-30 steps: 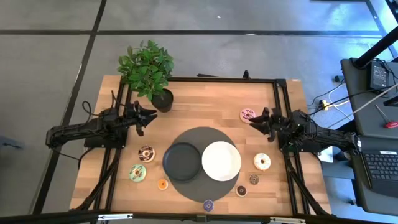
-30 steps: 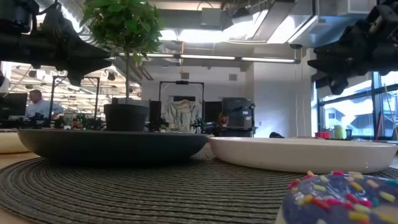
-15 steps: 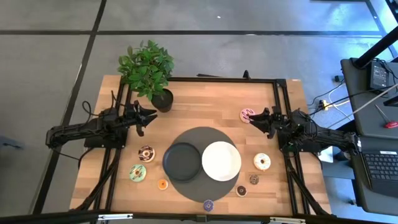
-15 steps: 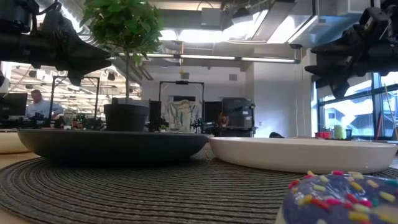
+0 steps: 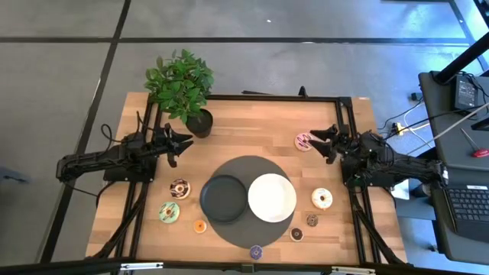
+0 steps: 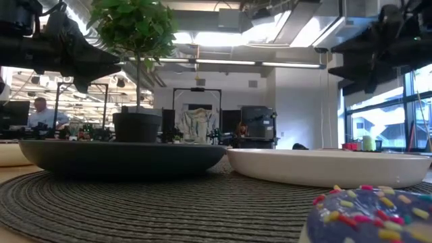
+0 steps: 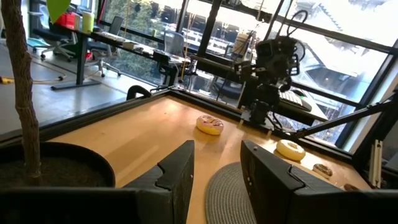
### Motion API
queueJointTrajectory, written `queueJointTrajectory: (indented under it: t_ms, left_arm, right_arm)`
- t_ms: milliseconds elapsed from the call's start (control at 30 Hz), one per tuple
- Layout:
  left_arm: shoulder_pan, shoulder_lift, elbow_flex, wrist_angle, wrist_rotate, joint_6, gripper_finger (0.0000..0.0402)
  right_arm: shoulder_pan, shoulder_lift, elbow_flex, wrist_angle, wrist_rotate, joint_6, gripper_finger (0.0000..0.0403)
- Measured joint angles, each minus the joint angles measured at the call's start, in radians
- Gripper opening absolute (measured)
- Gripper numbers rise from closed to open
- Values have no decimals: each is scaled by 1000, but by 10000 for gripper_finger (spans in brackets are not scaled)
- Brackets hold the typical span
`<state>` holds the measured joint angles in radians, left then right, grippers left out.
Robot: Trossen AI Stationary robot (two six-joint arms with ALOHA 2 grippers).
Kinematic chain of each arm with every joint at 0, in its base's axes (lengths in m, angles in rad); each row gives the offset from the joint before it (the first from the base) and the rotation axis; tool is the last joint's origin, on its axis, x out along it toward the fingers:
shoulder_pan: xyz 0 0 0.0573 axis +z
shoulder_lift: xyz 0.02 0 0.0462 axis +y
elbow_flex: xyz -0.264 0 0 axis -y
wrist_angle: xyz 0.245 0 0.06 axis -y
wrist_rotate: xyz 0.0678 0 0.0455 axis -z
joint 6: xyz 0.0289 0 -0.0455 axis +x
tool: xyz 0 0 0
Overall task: Pick & Place donuts
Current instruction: Put the large purple donut onto the white plate
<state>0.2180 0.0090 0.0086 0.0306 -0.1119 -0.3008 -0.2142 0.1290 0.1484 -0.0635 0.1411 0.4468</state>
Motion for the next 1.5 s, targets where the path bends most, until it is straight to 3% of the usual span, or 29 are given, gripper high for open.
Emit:
queueJointTrajectory:
  t_ms: [133, 233, 433, 633, 1233, 1500]
  left_arm:
    - [0, 0, 0, 1, -2, 0, 127]
    - [0, 0, 0, 0, -2, 0, 127]
    - [0, 0, 0, 0, -4, 0, 127]
    - [0, 0, 0, -1, -1, 0, 127]
    - [0, 0, 0, -1, 1, 0, 127]
    - [0, 0, 0, -1, 1, 0, 127]
  right_arm:
    - [0, 175, 129, -233, 119, 30, 267]
    - [0, 338, 194, -358, 145, 79, 261]
    - [0, 642, 240, -358, 101, 100, 256]
    - [0, 853, 283, -356, 102, 102, 256]
    - [-26, 1152, 334, -321, 200, 66, 252]
    - [-26, 1179, 334, -305, 200, 53, 192]
